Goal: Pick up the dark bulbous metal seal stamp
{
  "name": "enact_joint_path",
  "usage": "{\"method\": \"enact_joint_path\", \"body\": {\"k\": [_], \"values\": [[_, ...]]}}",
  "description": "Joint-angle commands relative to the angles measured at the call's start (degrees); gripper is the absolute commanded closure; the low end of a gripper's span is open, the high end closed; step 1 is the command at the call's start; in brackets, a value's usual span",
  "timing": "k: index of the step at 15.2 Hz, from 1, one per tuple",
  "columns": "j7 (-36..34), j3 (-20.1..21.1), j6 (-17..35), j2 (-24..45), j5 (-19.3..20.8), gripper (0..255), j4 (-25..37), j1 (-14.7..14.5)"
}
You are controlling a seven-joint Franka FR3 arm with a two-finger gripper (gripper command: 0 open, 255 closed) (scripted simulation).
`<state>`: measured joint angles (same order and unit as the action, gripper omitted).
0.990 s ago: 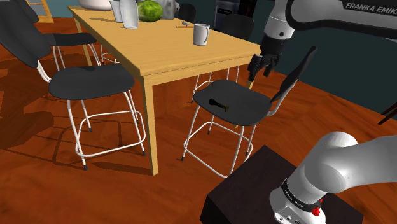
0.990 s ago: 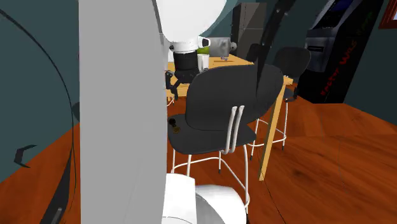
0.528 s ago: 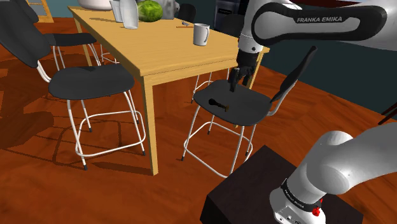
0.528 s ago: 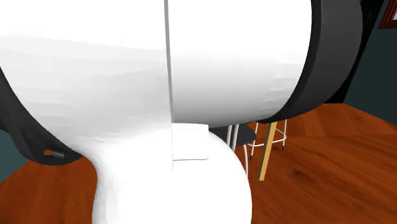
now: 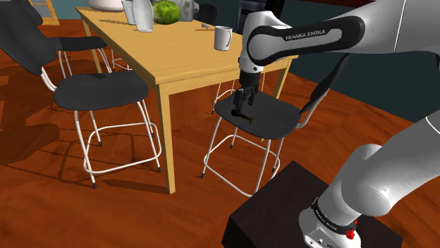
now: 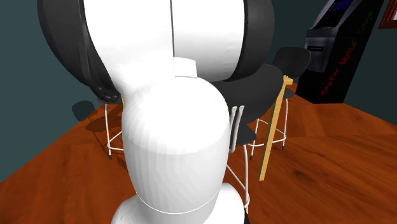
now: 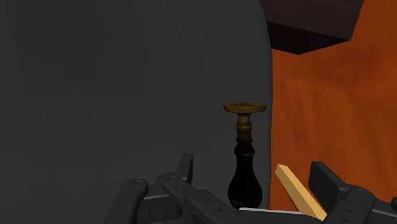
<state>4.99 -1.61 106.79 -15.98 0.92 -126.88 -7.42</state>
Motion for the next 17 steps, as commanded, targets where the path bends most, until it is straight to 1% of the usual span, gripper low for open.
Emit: {"method": "enact_joint_path", "body": {"k": [1, 5, 7, 8, 17], "values": [[0.3, 0.0, 1.7, 0.7, -0.1, 0, -1.1, -0.1], [0.3, -0.1, 4.9, 1.5, -0.1, 0, -3.5, -0.1], [0.3, -0.1, 5.3, 1.6, -0.1, 0, -3.8, -0.1], [0.3, 0.0, 5.3, 1.6, -0.1, 255, -3.9, -0.1], [0.3, -0.1, 5.3, 1.6, -0.1, 255, -3.8, -0.1]]}}
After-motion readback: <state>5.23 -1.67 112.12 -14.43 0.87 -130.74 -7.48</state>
